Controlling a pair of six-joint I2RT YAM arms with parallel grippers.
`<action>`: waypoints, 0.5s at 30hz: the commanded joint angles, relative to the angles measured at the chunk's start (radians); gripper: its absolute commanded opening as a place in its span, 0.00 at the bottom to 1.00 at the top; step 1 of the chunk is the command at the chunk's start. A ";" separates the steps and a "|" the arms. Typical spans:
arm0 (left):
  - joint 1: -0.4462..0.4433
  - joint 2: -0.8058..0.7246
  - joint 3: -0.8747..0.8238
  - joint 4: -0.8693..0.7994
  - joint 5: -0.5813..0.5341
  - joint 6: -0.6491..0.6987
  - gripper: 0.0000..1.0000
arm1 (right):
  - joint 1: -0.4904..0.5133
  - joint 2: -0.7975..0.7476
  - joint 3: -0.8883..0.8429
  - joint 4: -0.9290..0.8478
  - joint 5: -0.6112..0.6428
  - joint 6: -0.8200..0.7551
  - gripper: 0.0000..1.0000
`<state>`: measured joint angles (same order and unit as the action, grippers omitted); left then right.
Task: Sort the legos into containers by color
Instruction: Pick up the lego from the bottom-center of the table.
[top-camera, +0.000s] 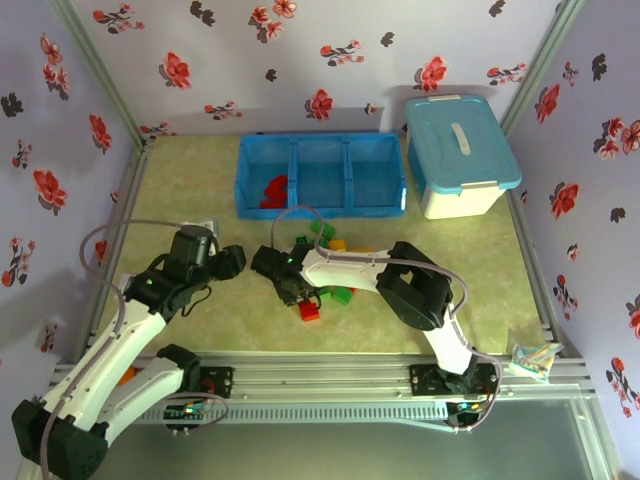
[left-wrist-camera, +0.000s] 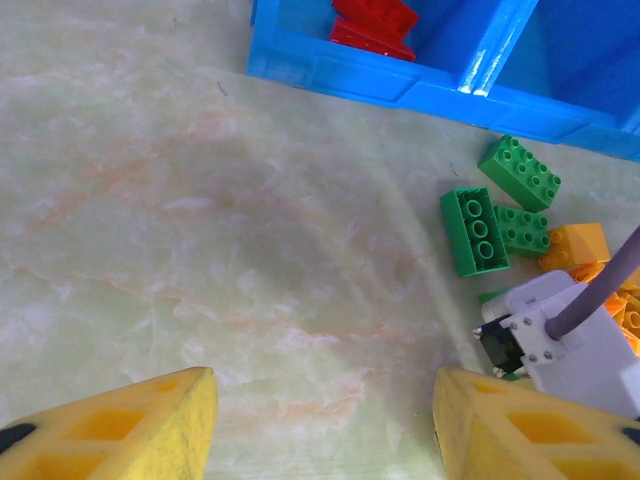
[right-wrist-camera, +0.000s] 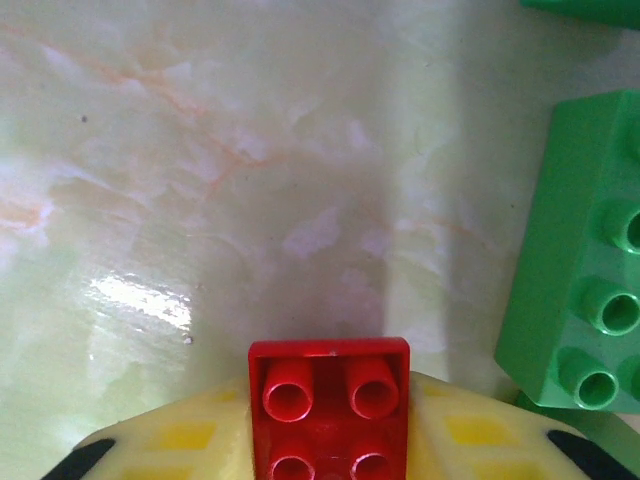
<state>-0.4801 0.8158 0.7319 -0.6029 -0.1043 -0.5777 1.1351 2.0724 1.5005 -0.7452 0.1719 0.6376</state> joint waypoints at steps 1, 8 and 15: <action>-0.006 -0.020 -0.015 -0.004 -0.008 -0.014 0.59 | 0.005 0.011 0.040 -0.031 0.026 -0.001 0.28; -0.011 -0.059 -0.010 0.003 0.018 0.013 0.59 | -0.017 0.009 0.154 -0.071 0.078 -0.060 0.25; -0.036 -0.170 -0.037 0.040 0.046 0.020 0.59 | -0.098 0.016 0.343 -0.080 0.094 -0.183 0.26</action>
<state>-0.5110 0.6651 0.7036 -0.5800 -0.0734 -0.5724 1.0771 2.0735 1.7634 -0.7994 0.2188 0.5377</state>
